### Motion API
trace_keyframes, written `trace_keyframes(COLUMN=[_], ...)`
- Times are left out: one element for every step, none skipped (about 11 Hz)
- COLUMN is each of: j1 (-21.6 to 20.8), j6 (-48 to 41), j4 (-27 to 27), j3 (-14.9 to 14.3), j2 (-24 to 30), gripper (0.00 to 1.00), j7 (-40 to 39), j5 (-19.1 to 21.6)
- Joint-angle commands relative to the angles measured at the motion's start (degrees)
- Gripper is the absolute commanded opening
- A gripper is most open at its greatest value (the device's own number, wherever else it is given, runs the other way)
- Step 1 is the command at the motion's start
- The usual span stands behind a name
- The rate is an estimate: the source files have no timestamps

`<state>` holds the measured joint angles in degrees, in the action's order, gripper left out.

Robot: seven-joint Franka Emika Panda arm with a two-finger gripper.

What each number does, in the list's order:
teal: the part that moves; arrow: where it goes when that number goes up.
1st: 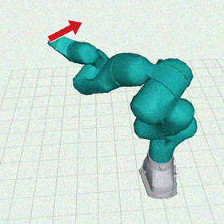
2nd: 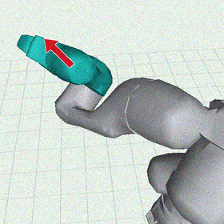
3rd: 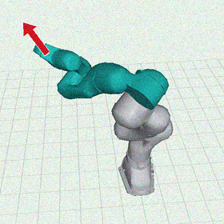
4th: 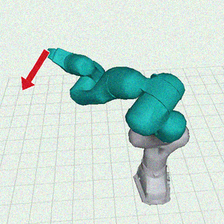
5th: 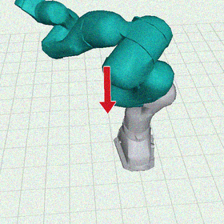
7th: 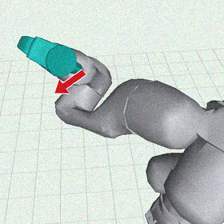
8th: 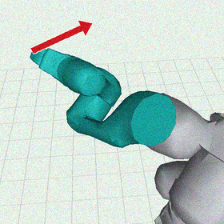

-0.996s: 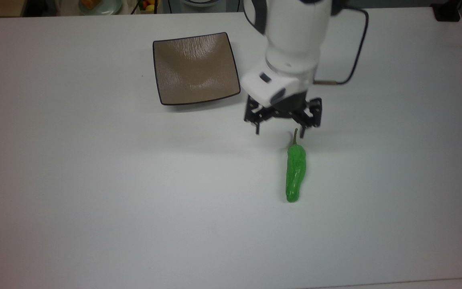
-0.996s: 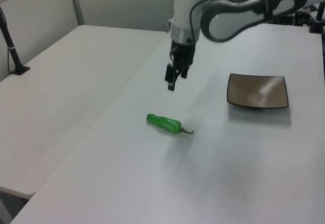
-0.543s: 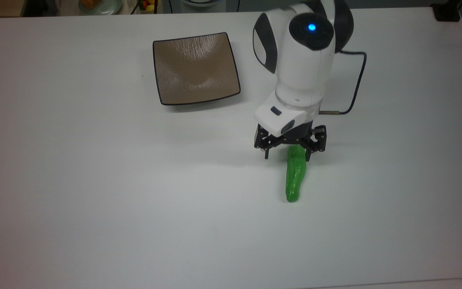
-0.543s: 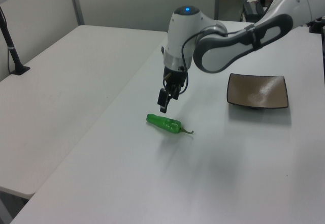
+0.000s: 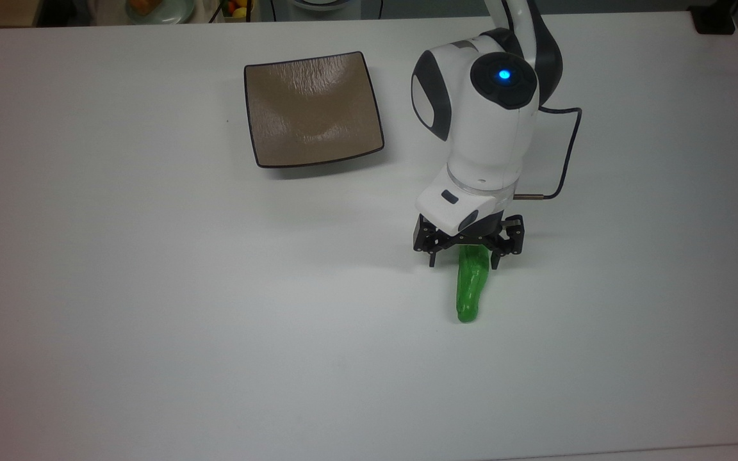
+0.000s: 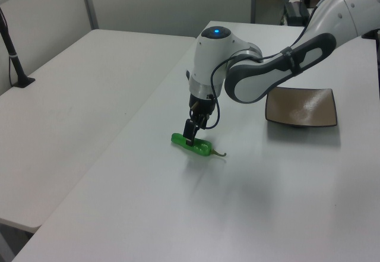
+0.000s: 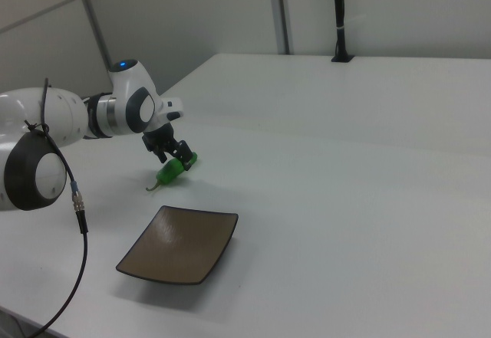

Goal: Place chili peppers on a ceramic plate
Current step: 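Close the gripper on the green chili pepper's body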

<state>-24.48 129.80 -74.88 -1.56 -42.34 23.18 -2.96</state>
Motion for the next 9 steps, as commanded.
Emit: trace_keyframes(j1=[-0.8, -0.8, -0.8, -0.8, -0.8, -0.8, -0.7, -0.7, -0.7], j6=[3.1, 3.1, 3.1, 3.1, 3.1, 3.0, 3.1, 3.0, 3.0], j4=[1.1, 1.1, 1.1, 1.1, 1.1, 1.1, 1.1, 1.1, 1.1], j3=[0.1, 0.1, 0.1, 0.1, 0.1, 0.1, 0.1, 0.1, 0.1], j2=[-1.6, -2.2, -2.2, -2.2, -2.2, -2.2, -2.2, -2.2, -2.2], gripper=[1.0, 0.96, 0.91, 0.84, 0.8, 0.68, 0.59, 0.52, 0.43], j7=[2.0, 2.0, 2.0, 2.0, 1.8, 1.8, 1.7, 1.7, 1.6], j5=[-1.2, -1.2, -1.2, -1.2, -1.3, -1.3, -1.3, -1.3, -1.3])
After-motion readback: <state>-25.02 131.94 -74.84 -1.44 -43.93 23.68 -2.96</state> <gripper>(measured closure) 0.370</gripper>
